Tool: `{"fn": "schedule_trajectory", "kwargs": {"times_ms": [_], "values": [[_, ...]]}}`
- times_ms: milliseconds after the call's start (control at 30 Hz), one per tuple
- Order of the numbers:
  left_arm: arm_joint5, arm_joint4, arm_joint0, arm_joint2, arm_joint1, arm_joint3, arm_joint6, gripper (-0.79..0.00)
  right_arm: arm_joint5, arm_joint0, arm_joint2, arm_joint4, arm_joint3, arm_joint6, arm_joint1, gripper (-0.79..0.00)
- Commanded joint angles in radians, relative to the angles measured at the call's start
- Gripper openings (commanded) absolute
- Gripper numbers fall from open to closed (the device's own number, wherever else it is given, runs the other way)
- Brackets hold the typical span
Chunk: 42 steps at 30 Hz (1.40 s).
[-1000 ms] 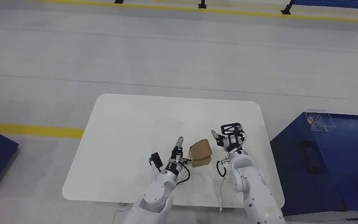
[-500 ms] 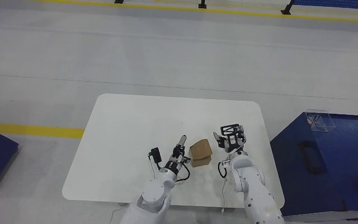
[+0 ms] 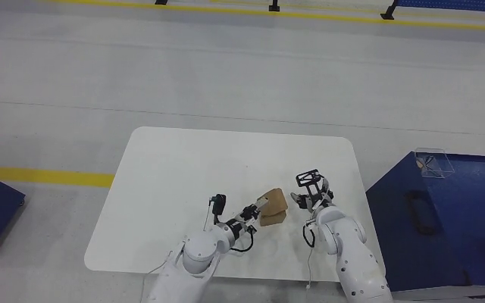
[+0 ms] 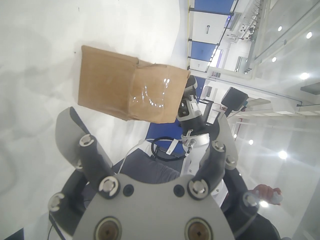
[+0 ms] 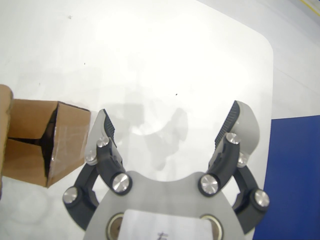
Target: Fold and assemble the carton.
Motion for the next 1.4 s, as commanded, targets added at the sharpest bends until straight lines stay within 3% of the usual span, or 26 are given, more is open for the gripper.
{"fn": "schedule_trajectory", "kwargs": {"times_ms": [0,100,267,567,733,833,933,1100,1367], "values": [[-0.037,-0.019,-0.026,0.000,-0.001,0.047,0.013,0.000,0.013,-0.015,0.003,0.030,-0.018,-0.035,-0.001,0.000],[-0.058,0.032,-0.067,0.023,0.000,0.101,0.018,-0.182,-0.015,-0.028,0.012,0.069,-0.033,-0.062,0.000,0.000],[-0.041,0.059,-0.116,0.046,-0.001,0.161,0.003,-0.169,-0.034,-0.029,0.015,0.090,-0.040,-0.066,0.002,0.000],[-0.050,0.045,-0.145,0.072,-0.004,0.214,0.000,-0.151,0.022,-0.011,-0.013,0.071,-0.008,-0.104,-0.001,0.000],[-0.055,0.035,-0.147,0.098,-0.009,0.229,0.006,-0.234,0.016,-0.008,-0.007,0.063,0.003,-0.127,0.002,0.000],[-0.062,0.016,-0.146,0.110,-0.012,0.236,-0.002,-0.342,0.000,-0.013,0.000,0.063,0.001,-0.149,0.004,0.000],[-0.076,0.012,-0.145,0.118,-0.014,0.239,0.009,-0.369,-0.005,-0.017,0.003,0.055,-0.002,-0.160,0.007,0.000],[-0.092,0.007,-0.140,0.113,-0.012,0.230,0.037,-0.299,-0.014,-0.025,-0.001,0.045,-0.009,-0.174,0.009,0.000],[-0.083,0.006,-0.134,0.110,-0.007,0.224,0.036,-0.299,-0.012,-0.017,-0.026,0.026,0.011,-0.172,0.008,0.000]]}}
